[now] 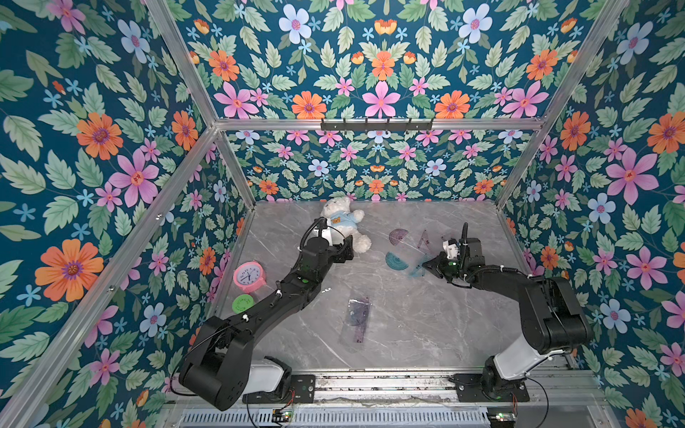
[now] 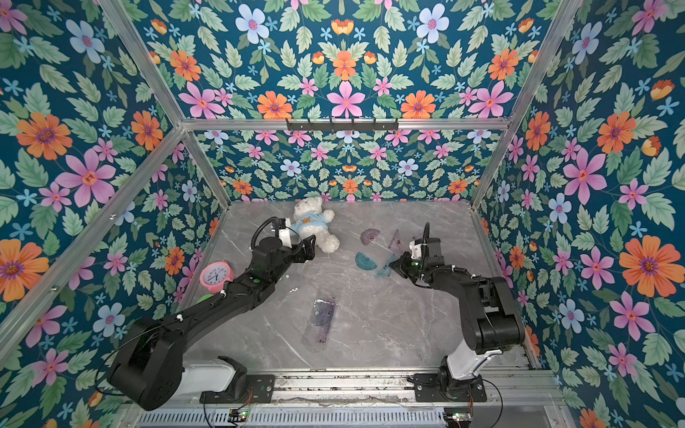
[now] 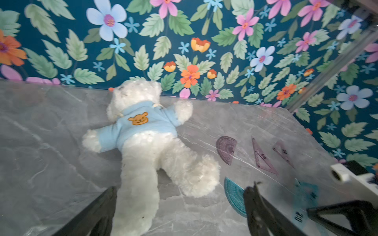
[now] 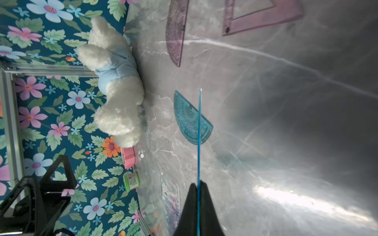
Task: Open the ruler set and take out the ruler
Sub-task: Place the ruler at the center of the board.
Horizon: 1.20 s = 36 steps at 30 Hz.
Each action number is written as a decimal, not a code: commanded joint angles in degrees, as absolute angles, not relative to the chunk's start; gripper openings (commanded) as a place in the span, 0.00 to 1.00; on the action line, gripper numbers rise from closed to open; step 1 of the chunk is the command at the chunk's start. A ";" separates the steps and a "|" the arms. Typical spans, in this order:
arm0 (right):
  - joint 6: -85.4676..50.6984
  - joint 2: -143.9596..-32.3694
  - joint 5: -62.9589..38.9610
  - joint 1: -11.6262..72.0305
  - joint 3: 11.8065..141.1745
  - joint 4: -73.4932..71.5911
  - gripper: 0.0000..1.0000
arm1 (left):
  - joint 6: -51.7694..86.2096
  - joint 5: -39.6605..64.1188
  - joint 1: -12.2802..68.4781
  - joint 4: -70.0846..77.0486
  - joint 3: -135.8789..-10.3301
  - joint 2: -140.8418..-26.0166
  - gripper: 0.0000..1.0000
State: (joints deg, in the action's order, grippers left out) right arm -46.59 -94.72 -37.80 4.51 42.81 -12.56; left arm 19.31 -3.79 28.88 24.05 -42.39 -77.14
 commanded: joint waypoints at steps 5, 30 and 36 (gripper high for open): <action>-48.20 -98.12 -40.02 2.94 42.23 -19.34 0.00 | 18.11 2.37 28.83 28.03 -43.15 -78.54 0.97; -51.66 -100.15 -35.11 -0.08 38.94 -23.94 0.28 | 18.90 4.57 28.85 28.56 -43.68 -80.20 0.94; -50.66 -98.43 -34.04 -0.04 38.46 -22.16 0.43 | 18.97 5.09 28.89 28.61 -43.60 -80.07 0.93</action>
